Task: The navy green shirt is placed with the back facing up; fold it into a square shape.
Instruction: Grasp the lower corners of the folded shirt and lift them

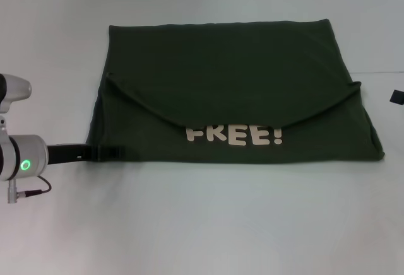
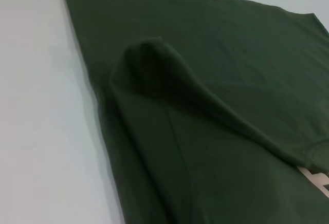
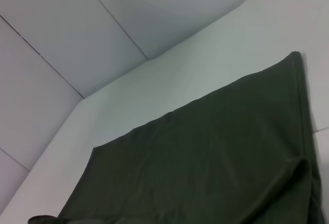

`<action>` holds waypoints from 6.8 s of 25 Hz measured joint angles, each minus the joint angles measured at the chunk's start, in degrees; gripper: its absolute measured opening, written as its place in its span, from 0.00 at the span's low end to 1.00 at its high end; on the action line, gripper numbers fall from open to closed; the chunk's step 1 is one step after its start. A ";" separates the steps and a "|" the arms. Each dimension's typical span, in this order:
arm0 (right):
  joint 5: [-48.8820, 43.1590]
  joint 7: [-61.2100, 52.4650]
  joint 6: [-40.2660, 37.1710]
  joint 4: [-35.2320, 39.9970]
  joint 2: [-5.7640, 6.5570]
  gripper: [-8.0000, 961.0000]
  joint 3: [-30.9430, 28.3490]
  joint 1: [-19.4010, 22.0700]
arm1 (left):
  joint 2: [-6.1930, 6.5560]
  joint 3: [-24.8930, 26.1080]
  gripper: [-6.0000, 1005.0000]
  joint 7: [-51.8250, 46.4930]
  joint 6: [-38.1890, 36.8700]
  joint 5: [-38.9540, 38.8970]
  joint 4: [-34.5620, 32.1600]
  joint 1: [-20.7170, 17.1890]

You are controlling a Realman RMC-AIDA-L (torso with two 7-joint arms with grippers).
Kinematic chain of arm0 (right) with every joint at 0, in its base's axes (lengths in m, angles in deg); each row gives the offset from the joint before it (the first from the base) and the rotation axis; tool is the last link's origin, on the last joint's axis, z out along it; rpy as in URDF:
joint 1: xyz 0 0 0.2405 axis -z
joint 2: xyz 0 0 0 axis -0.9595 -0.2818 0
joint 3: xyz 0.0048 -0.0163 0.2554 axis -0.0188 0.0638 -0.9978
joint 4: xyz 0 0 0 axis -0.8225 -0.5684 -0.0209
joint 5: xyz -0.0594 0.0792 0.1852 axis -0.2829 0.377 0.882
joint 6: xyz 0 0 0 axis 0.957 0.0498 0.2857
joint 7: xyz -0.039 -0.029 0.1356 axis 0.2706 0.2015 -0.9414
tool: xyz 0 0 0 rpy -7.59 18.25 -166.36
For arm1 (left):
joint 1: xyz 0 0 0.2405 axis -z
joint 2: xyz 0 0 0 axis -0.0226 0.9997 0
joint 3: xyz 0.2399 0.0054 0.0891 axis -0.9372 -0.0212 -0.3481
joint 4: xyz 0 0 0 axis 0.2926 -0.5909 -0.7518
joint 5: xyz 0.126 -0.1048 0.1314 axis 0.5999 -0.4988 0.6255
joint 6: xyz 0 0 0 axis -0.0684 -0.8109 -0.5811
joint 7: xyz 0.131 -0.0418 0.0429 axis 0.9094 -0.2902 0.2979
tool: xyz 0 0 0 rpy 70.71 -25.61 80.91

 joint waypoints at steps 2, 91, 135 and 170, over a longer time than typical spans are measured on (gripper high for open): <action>0.00 -0.04 0.00 0.01 -0.02 0.77 0.00 0.10 | 0.00 0.09 0.71 0.00 0.07 -0.10 0.00 0.00; -27.59 -26.41 13.49 1.96 -1.79 0.75 24.06 -13.11 | 0.09 -2.83 0.06 -4.25 3.29 1.65 0.06 1.23; -27.36 -24.95 15.44 1.19 -2.27 0.06 25.95 -12.91 | 0.26 -2.72 0.06 -4.32 2.93 1.32 -0.12 1.28; -26.20 -2.24 -30.68 20.47 -3.32 0.07 -0.47 7.07 | 4.35 3.79 0.06 -9.42 -54.90 12.98 -15.92 -3.84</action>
